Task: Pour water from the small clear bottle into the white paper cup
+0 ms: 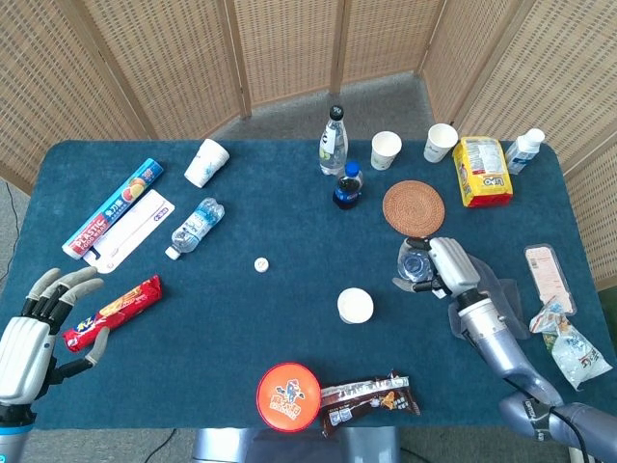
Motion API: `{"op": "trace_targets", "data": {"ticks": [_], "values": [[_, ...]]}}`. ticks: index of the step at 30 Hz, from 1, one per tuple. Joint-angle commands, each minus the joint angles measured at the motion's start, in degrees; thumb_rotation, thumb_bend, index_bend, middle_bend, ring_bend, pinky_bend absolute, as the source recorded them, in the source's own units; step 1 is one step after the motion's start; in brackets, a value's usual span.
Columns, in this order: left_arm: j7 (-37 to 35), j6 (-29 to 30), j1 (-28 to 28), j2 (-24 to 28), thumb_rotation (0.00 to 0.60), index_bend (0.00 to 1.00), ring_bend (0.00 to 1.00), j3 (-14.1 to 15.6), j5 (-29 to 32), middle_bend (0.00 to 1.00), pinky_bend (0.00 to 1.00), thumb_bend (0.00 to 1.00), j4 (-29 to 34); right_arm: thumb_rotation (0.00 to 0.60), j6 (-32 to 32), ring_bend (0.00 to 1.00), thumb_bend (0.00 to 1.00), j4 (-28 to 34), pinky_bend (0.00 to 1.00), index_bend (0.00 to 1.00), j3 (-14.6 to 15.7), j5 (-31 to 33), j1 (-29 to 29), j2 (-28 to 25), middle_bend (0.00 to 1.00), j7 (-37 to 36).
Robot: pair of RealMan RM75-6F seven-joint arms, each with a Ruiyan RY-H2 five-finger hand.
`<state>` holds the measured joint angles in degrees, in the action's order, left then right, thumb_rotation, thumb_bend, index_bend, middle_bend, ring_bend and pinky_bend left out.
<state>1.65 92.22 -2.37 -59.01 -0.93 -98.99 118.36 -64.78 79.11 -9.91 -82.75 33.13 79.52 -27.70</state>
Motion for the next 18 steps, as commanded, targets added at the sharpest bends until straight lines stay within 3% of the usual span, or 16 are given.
{"op": "trace_targets", "data": {"ticks": [1,13,18], "values": [[0.0,0.1,0.1,0.0,0.463,0.2,0.18,0.1,0.0,0.2,0.08,0.47,0.0,0.6,-2.1,0.57,0.22,-2.1,0.56,0.65,0.3,-1.7,-0.1,1.6,0.72,1.7],[0.5,-0.4,-0.3,0.1,0.465,0.2,0.18,-0.2,0.2,0.2,0.08,0.47,0.6,0.6,-7.1,0.57,0.22,-8.2,0.56,0.65,2.5,-7.3,-0.1,4.7,0.72,10.8],[0.8,-0.6,-0.4,0.1,0.462,0.2,0.18,-0.2,0.3,0.2,0.08,0.47,0.8,0.6,-8.5,0.57,0.22,-10.8,0.56,0.65,3.1,-8.9,0.0,5.9,0.72,17.8]]}}
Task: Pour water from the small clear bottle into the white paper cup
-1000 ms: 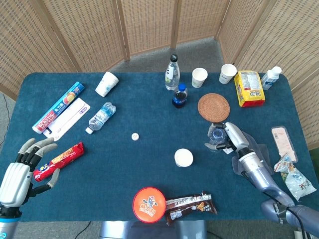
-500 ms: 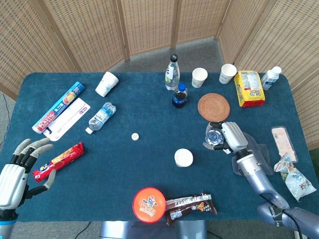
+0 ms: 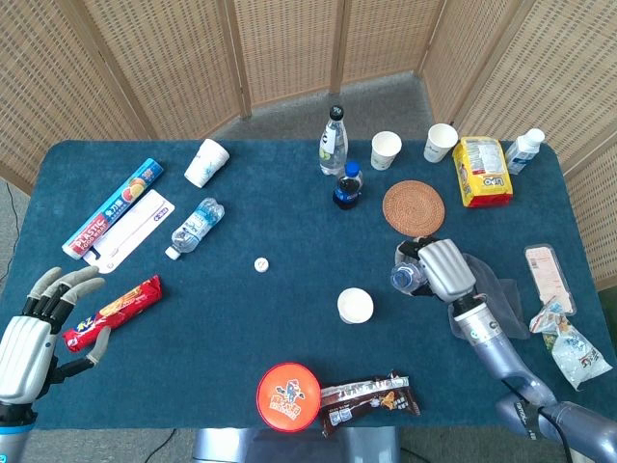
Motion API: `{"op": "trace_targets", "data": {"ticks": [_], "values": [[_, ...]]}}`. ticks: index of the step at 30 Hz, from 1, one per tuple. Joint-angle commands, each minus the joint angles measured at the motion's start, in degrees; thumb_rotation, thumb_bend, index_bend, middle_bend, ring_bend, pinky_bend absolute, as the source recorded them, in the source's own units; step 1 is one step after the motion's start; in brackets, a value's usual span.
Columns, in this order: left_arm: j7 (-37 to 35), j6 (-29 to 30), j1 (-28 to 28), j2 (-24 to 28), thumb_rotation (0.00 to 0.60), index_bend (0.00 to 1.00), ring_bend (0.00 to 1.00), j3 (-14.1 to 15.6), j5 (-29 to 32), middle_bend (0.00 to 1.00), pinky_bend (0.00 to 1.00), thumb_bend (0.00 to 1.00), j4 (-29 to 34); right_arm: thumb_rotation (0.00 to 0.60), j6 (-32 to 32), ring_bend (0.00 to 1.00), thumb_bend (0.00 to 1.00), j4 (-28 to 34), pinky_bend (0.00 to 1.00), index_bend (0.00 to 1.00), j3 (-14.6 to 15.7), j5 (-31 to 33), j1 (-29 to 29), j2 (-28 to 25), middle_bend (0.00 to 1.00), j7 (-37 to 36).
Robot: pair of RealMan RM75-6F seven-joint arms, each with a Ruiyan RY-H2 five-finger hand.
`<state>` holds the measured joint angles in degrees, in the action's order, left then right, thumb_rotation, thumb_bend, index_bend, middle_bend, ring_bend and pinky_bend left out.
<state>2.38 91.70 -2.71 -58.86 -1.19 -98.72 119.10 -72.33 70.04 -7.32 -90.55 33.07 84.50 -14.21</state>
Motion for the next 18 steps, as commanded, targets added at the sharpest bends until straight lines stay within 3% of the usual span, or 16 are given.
{"op": "trace_targets", "data": {"ticks": [1,18], "values": [[0.1,-0.1,0.0,0.0,0.46,0.2,0.18,0.0,0.0,0.2,0.08,0.47,0.1,0.6,-1.0,0.57,0.22,-1.9,0.56,0.65,0.5,-1.1,0.1,1.1,0.72,5.7],[-0.3,0.0,-0.1,-0.4,0.465,0.2,0.18,0.0,-0.1,0.2,0.08,0.47,-0.3,0.6,0.3,0.57,0.2,2.7,0.56,0.66,0.5,0.9,-0.1,0.9,0.72,27.4]]}}
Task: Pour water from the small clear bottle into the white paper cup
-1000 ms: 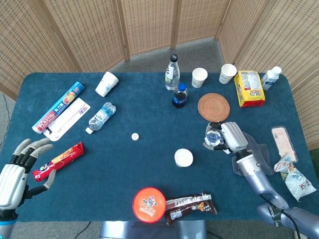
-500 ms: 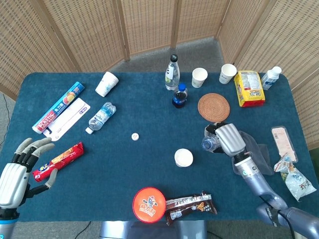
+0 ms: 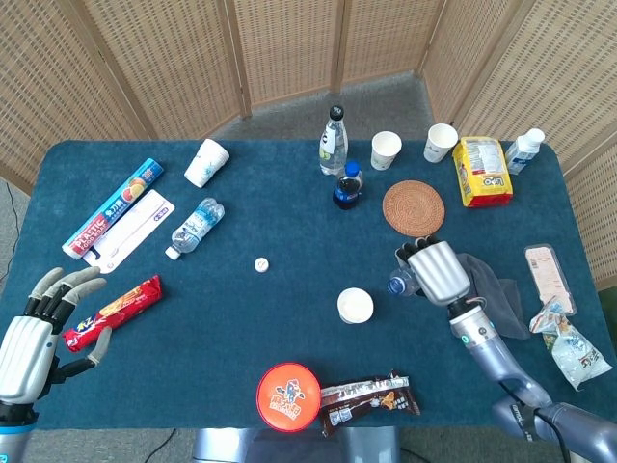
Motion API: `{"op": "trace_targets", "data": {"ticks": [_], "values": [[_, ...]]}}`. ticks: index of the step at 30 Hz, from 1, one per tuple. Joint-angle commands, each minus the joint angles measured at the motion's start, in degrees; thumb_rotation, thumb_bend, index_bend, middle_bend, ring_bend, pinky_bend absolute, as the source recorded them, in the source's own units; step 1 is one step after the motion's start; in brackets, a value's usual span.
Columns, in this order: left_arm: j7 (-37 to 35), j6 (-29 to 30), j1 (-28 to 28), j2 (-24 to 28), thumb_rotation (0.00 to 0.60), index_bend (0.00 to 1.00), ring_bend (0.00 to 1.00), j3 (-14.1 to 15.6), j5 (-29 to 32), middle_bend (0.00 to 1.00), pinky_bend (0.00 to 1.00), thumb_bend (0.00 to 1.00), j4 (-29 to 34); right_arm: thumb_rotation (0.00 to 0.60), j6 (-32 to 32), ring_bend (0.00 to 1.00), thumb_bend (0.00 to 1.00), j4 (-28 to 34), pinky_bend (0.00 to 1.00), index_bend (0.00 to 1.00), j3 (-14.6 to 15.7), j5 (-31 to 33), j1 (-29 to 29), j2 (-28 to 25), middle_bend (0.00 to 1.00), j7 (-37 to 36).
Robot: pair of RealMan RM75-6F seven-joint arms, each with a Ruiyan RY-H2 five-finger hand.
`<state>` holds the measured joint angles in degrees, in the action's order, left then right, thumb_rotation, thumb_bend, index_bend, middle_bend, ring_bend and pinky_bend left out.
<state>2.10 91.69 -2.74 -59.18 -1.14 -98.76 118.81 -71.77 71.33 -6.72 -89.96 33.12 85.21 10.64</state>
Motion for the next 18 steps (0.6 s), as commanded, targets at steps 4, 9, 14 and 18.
{"op": "trace_targets", "data": {"ticks": [4,9,14,18], "values": [[-0.3,0.0,-0.1,-0.2,0.464,0.2,0.18,0.0,0.0,0.2,0.08,0.47,-0.3,0.6,0.1,0.57,0.2,2.8,0.56,0.66,-0.2,0.5,0.0,0.3,0.72,5.7],[-0.8,0.1,0.0,-0.3,0.463,0.2,0.18,0.1,0.0,0.2,0.08,0.47,-0.7,0.6,-0.5,0.59,0.2,2.4,0.56,0.67,-0.3,-0.2,0.4,1.1,0.74,10.1],[-1.3,0.1,0.0,-0.5,0.464,0.2,0.18,0.1,0.1,0.2,0.08,0.47,-1.1,0.6,0.7,0.59,0.2,3.3,0.56,0.67,-0.1,0.1,0.9,1.4,0.74,13.5],[-1.6,0.1,-0.1,-0.8,0.465,0.2,0.18,0.0,0.2,0.2,0.08,0.47,-1.5,0.6,1.6,0.59,0.2,4.1,0.56,0.67,0.3,-0.1,1.3,1.5,0.74,16.1]]}}
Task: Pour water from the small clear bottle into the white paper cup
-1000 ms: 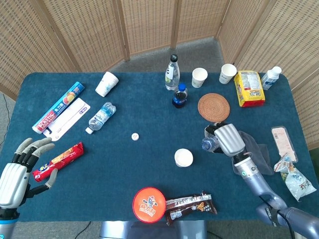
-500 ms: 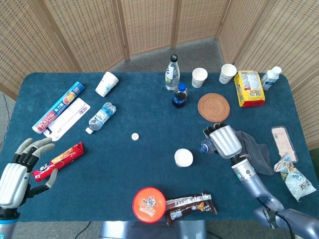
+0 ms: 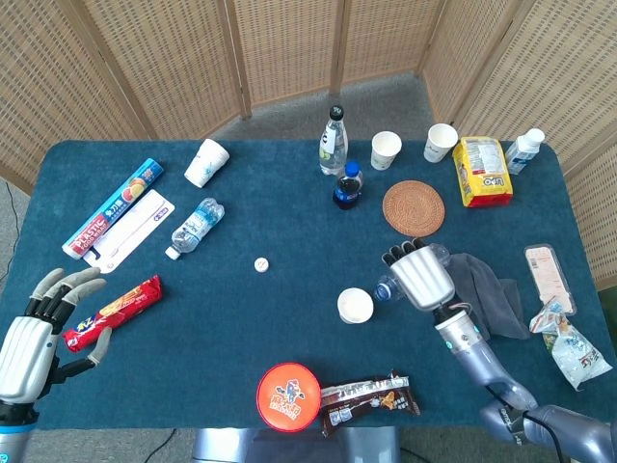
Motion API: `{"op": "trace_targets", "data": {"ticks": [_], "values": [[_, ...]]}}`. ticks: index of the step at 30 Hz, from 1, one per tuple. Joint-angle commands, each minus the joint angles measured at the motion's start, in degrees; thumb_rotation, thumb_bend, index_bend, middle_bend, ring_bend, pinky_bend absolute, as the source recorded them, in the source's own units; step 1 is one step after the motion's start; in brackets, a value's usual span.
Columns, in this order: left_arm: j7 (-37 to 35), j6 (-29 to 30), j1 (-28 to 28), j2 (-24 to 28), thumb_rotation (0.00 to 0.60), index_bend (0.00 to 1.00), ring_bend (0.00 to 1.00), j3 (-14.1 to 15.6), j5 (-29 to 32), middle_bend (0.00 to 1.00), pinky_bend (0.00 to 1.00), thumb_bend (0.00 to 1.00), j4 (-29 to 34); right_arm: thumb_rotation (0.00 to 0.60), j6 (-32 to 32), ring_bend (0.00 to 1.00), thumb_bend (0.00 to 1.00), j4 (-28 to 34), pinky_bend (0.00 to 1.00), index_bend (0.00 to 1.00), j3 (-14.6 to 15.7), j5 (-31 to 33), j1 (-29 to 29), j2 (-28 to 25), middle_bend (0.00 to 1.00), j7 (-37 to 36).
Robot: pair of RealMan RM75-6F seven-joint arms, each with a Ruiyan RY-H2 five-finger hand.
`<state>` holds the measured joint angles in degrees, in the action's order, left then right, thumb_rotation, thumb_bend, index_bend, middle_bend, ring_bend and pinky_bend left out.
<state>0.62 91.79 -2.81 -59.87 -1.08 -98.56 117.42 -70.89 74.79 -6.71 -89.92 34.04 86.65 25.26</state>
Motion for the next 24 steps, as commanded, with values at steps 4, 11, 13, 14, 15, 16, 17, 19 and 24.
{"op": "trace_targets", "data": {"ticks": [4,11,13,14,15,16,17,19,24], "values": [[-0.4,-0.1,-0.2,-0.2,0.463,0.2,0.18,-0.2,0.2,0.2,0.08,0.47,-0.4,0.6,2.0,0.59,0.2,1.2,0.56,0.68,0.8,-0.5,1.0,0.1,0.74,3.7],[-0.9,0.0,-0.2,-0.3,0.466,0.2,0.18,-0.1,0.3,0.2,0.08,0.47,-0.9,0.6,2.2,0.6,0.2,0.7,0.56,0.68,0.8,-1.3,1.8,1.0,0.74,6.0],[-1.0,0.1,-0.1,-0.3,0.462,0.2,0.18,-0.1,0.3,0.2,0.08,0.47,-1.0,0.6,1.5,0.6,0.2,0.1,0.55,0.69,0.6,-1.8,2.0,1.6,0.75,6.2],[-1.1,0.1,-0.1,-0.3,0.462,0.2,0.18,-0.1,0.3,0.2,0.08,0.47,-1.0,0.6,1.2,0.6,0.2,-0.4,0.54,0.69,0.5,-2.1,2.1,1.9,0.75,6.1],[-1.2,0.2,-0.1,-0.3,0.461,0.2,0.18,-0.1,0.3,0.2,0.08,0.47,-1.1,0.6,1.0,0.6,0.2,-0.7,0.54,0.69,0.4,-2.2,2.2,2.1,0.75,6.1],[-1.2,0.2,-0.1,-0.3,0.464,0.2,0.18,-0.1,0.3,0.2,0.08,0.47,-1.1,0.6,0.8,0.6,0.2,-1.0,0.54,0.69,0.2,-2.3,2.4,2.3,0.75,6.1],[-1.2,0.2,-0.1,-0.2,0.463,0.2,0.18,-0.1,0.3,0.2,0.08,0.47,-1.1,0.6,0.6,0.6,0.2,-1.5,0.54,0.69,0.0,-2.3,2.5,2.6,0.75,6.1],[-1.2,0.2,-0.1,-0.2,0.46,0.2,0.18,-0.2,0.3,0.2,0.08,0.47,-1.0,0.6,0.2,0.6,0.2,-2.1,0.54,0.69,-0.3,-2.5,2.7,3.1,0.75,6.3],[-1.2,0.3,-0.2,-0.1,0.46,0.2,0.18,-0.2,0.3,0.2,0.08,0.47,-1.0,0.6,-0.5,0.62,0.2,-4.1,0.54,0.69,-0.7,-2.9,3.2,4.2,0.75,7.1]]}}
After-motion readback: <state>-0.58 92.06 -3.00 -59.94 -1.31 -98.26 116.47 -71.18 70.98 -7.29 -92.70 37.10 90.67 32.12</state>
